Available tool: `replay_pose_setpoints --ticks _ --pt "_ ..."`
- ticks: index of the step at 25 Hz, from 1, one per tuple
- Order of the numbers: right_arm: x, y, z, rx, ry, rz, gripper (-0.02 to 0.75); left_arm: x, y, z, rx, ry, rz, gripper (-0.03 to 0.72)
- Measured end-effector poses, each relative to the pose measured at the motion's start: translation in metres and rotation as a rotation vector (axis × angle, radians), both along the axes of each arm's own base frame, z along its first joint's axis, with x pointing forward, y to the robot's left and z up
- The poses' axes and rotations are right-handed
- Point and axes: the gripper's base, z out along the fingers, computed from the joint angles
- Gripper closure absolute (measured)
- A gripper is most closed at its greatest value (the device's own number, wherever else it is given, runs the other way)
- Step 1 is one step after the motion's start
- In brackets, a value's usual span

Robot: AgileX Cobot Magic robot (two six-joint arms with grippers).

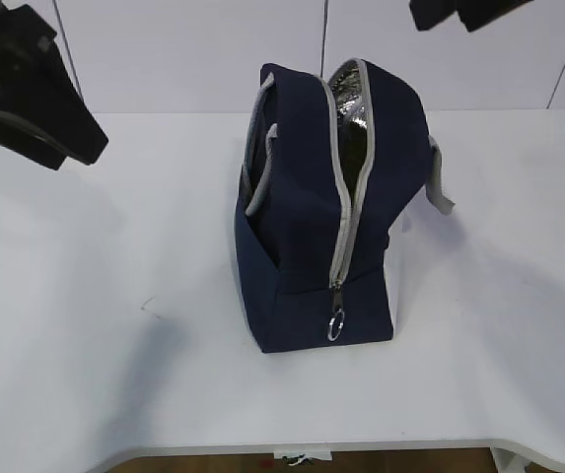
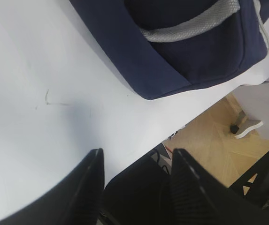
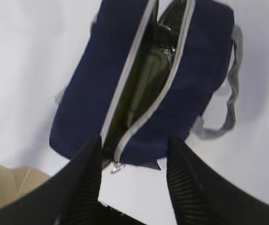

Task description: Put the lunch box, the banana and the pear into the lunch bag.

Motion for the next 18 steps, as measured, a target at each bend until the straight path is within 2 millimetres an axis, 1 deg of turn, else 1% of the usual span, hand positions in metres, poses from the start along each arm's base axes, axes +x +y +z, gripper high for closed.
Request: replay_pose_setpoints --ticks 3,8,12,15,18 --pt "-0.019 -0.007 -0.007 -0.002 -0.019 0.007 0.390 0.000 0.000 0.000 -0.001 0.002 0.002 0.335" --pt "-0.051 -0.020 -0.031 -0.002 -0.062 0.012 0.390 0.000 0.000 0.000 -0.001 0.002 0.002 0.336" --pt "-0.072 -0.029 -0.051 0.027 -0.189 0.001 0.390 -0.001 0.000 0.000 0.000 0.004 0.001 0.337" --pt "-0.082 -0.035 -0.066 0.046 -0.304 -0.010 0.390 -0.001 0.000 0.000 0.000 0.004 0.001 0.337" --pt "-0.085 -0.039 -0.081 0.044 -0.388 -0.022 0.390 -0.001 0.000 0.000 0.000 0.004 0.001 0.337"
